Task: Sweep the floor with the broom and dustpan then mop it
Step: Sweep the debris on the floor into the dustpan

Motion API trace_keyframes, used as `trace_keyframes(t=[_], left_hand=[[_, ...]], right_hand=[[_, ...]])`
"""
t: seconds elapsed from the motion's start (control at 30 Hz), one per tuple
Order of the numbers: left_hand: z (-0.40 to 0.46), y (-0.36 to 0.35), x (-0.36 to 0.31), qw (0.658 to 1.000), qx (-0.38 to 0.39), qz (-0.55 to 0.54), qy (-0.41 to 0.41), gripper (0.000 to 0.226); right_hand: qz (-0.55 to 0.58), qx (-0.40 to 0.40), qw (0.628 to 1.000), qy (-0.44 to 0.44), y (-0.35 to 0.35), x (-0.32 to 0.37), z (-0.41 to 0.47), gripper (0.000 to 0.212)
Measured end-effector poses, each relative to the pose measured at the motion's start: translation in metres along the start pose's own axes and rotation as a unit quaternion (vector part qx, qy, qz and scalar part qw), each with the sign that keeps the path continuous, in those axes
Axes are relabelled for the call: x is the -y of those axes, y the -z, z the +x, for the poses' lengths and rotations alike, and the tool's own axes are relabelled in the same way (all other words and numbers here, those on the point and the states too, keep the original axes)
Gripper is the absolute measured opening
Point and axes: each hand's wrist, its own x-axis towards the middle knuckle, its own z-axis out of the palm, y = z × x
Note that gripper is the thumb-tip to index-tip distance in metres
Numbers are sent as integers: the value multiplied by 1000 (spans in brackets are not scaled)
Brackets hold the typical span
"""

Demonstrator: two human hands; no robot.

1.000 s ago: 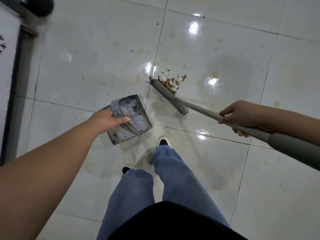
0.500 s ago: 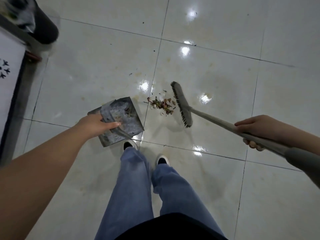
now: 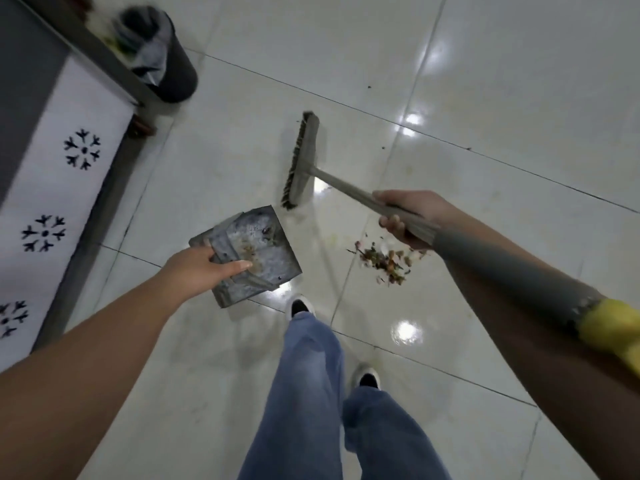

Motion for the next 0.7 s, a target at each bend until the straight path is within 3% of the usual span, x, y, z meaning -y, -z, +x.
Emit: trace_keyframes(t=[0.1, 0.3, 0.43, 0.6, 0.7], left_hand=[[26, 28, 16, 998, 6, -57, 17, 49], [65, 47, 42, 995, 3, -68, 69, 63], [71, 50, 43, 996, 22, -49, 76, 59], [65, 54, 22, 998, 31, -5, 53, 46], [56, 52, 0, 998, 39, 27, 44, 55]], right_hand=[[95, 34, 995, 4, -43, 47, 48, 19], [221, 76, 972, -27, -81, 94, 123, 17], [296, 71, 952, -31, -61, 59, 125, 25], [305, 26, 948, -90, -2, -16, 71, 35], [316, -9, 942, -112, 39, -49, 33, 28]])
